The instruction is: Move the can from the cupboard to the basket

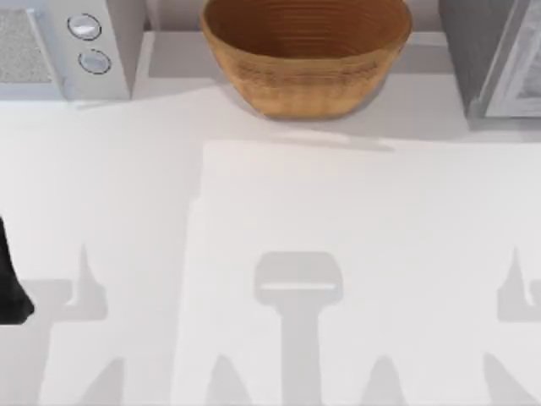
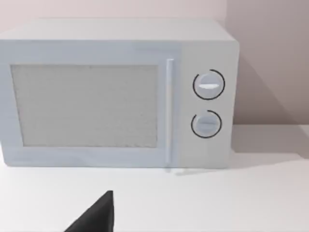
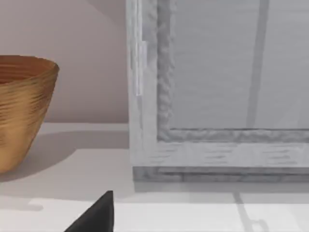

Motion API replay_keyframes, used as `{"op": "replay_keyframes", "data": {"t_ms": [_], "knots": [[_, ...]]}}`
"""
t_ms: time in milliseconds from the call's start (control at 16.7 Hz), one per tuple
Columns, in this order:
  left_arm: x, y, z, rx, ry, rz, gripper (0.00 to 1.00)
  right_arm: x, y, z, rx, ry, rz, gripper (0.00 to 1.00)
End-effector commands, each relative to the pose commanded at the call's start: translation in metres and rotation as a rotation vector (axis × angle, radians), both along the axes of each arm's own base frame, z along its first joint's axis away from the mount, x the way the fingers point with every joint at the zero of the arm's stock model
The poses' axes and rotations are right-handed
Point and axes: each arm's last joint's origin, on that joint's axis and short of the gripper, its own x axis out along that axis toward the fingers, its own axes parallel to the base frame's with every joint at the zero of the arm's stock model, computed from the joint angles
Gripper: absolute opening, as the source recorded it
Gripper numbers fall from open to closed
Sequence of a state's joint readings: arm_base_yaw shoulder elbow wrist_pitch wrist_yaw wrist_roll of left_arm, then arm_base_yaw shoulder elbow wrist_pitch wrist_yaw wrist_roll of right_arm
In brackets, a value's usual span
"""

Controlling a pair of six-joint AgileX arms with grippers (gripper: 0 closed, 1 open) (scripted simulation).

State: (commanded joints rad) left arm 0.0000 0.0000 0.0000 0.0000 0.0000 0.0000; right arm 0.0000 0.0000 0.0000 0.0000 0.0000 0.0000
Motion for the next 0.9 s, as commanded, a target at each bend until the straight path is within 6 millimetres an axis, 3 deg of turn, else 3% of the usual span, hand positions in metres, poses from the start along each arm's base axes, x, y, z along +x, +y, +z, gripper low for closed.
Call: {"op": "replay_keyframes", "data": {"t_ms": [240,420,600,900], "knots": [[0.000,0.000,0.000,0.000,0.000,0.000,1.00,0.000,0.000,0.008,0.000,0.010,0.001,1.00],[0.000,0.000,0.000,0.000,0.000,0.000,1.00,0.002,0.002,0.038,-0.003,0.038,0.001,1.00],[0.000,0.000,0.000,0.000,0.000,0.000,1.00,0.010,0.004,0.093,-0.006,0.047,-0.001,1.00],[0.000,0.000,0.000,0.000,0.000,0.000,1.00,0.041,0.013,0.207,-0.006,0.019,-0.004,1.00]]}}
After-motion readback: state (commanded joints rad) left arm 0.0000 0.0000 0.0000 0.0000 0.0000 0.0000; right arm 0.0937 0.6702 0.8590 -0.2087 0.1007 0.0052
